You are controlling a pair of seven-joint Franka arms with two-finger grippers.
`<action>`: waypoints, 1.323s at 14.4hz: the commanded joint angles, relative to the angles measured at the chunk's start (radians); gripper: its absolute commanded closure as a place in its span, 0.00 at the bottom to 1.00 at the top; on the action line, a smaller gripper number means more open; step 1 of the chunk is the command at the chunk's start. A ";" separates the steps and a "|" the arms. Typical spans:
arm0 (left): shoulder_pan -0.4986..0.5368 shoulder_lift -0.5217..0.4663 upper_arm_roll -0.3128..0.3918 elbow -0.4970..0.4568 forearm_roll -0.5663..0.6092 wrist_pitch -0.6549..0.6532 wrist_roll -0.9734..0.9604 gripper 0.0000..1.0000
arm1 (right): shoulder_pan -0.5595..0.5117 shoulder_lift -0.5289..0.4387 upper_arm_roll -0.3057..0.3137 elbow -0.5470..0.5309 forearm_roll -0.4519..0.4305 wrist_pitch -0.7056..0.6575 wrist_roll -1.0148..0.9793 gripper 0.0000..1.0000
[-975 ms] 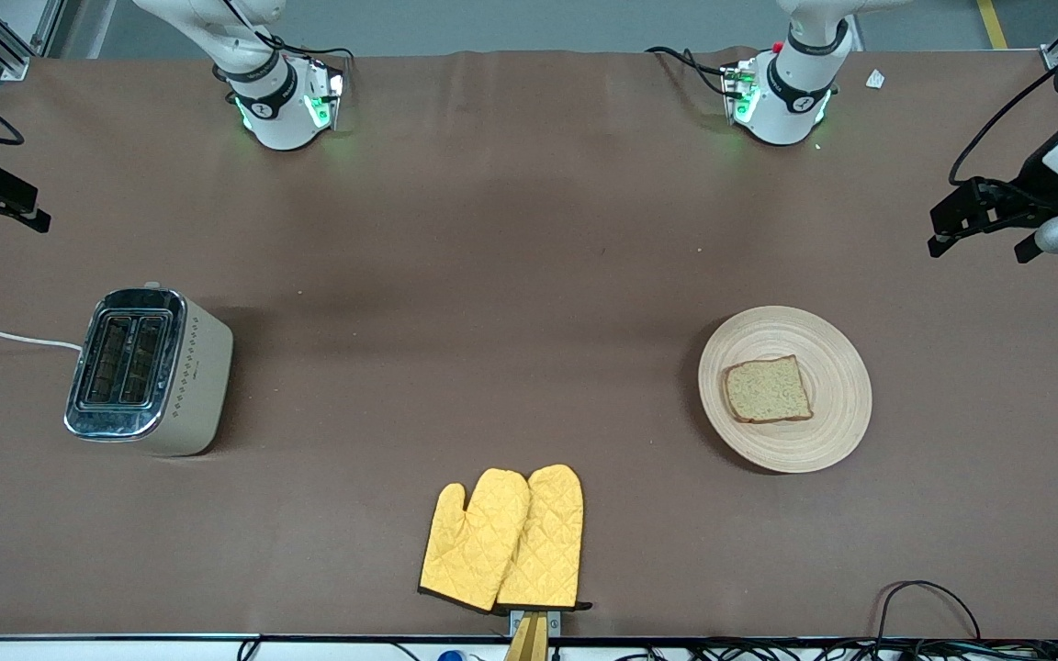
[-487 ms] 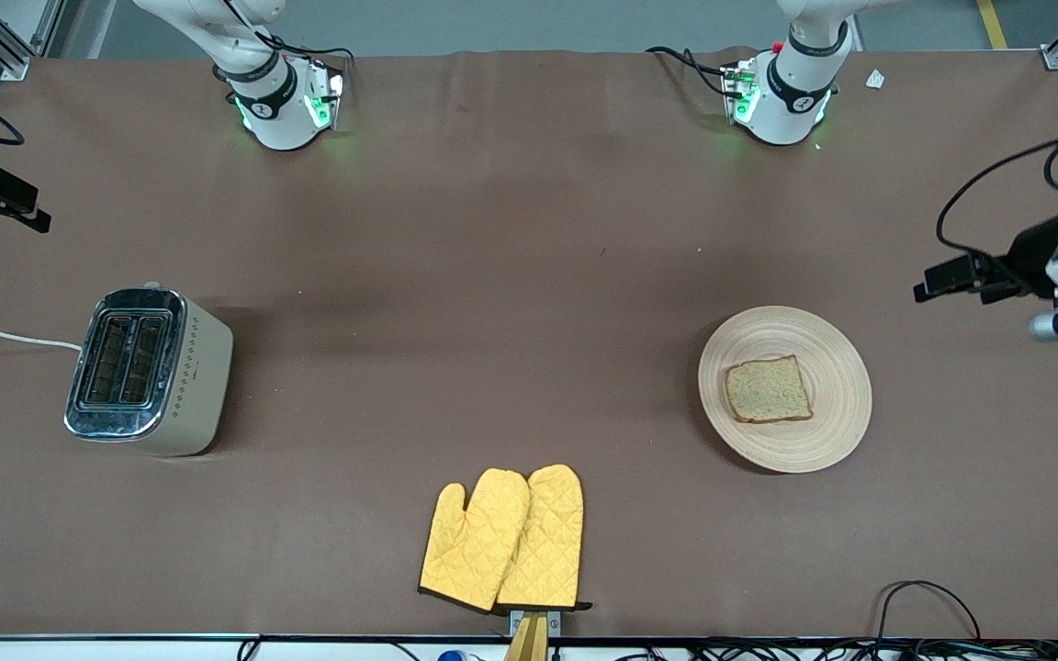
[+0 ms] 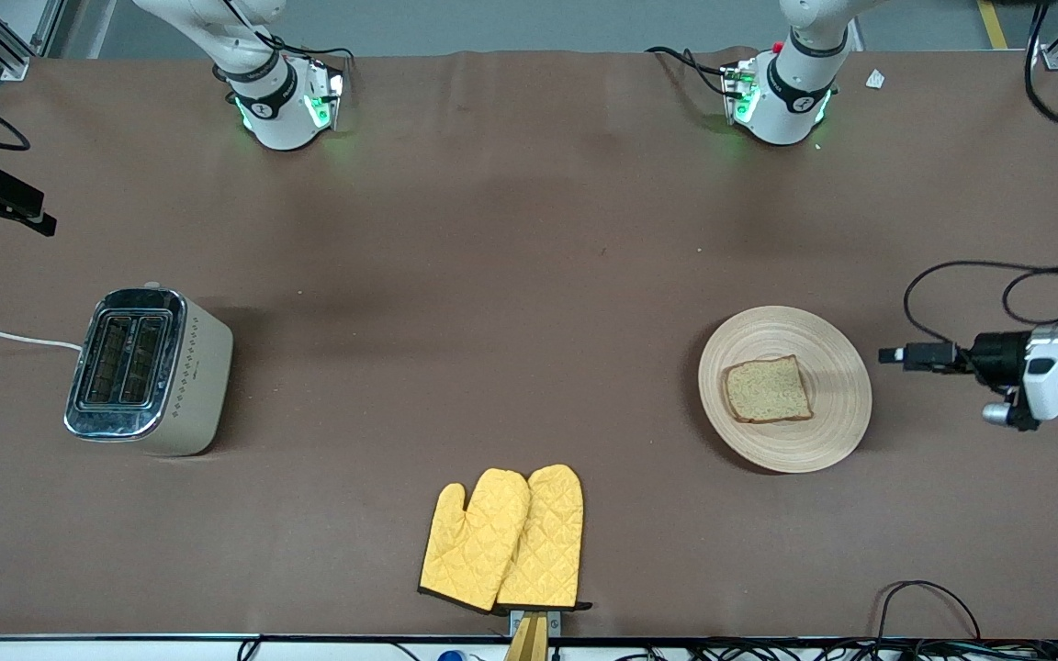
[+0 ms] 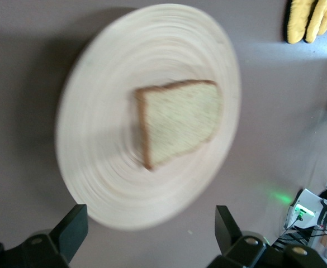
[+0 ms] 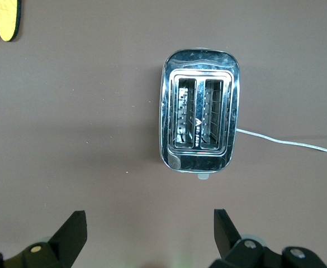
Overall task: Move plate and put bread in toaster
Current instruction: 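Reach the left gripper to the wooden plate rim while the right gripper rises, then slide the plate with the left gripper while the right gripper reaches the bread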
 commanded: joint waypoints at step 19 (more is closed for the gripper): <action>0.004 0.186 -0.222 0.115 -0.121 0.042 0.158 1.00 | 0.174 0.278 0.006 -0.036 0.190 0.199 0.330 0.00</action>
